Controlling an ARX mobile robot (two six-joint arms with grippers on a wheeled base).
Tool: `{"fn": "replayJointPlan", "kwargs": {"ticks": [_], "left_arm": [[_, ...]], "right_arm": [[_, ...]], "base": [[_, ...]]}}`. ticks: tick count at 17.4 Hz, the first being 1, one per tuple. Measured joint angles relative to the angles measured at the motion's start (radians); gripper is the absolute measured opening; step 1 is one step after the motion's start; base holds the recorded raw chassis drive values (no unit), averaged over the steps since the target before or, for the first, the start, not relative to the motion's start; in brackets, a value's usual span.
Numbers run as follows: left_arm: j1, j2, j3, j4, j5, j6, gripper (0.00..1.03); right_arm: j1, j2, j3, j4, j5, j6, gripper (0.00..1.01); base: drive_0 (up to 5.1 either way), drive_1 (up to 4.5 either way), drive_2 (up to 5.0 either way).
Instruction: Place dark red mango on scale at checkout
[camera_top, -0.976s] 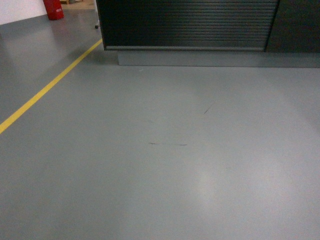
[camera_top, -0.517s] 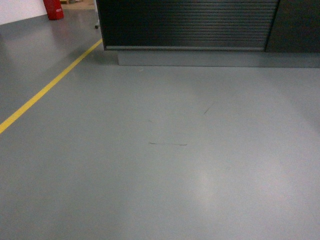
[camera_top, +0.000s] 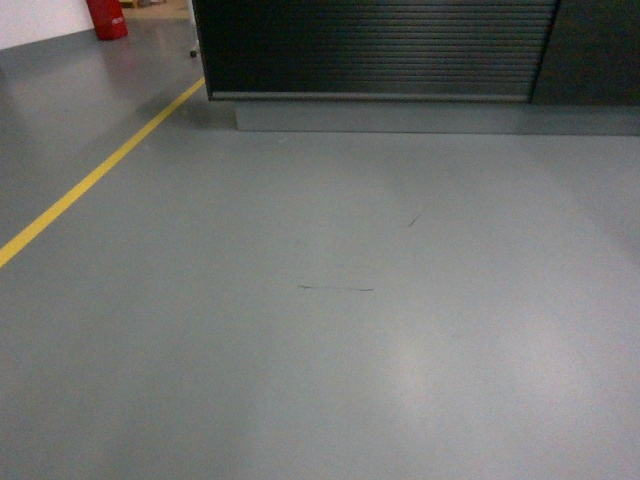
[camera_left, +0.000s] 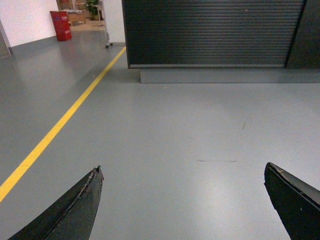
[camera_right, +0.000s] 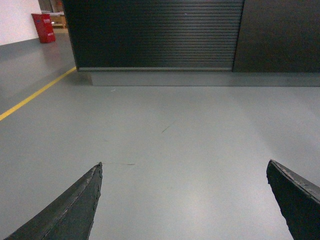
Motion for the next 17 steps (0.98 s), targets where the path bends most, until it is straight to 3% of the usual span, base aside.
{"fn": "replayJointPlan", "kwargs": {"ticks": [2, 17], "left_arm": [[0.0, 0.0, 0.0, -0.001, 0.0, 0.0, 0.98], [0.0, 0.0, 0.0, 0.0, 0.0, 0.0, 0.98]], "right_arm": [[0.0, 0.0, 0.0, -0.001, 0.0, 0.0, 0.98], [0.0, 0.0, 0.0, -0.001, 0.0, 0.0, 0.98]], "base": [[0.0, 0.0, 0.0], [0.1, 4.34, -4.2]]}}
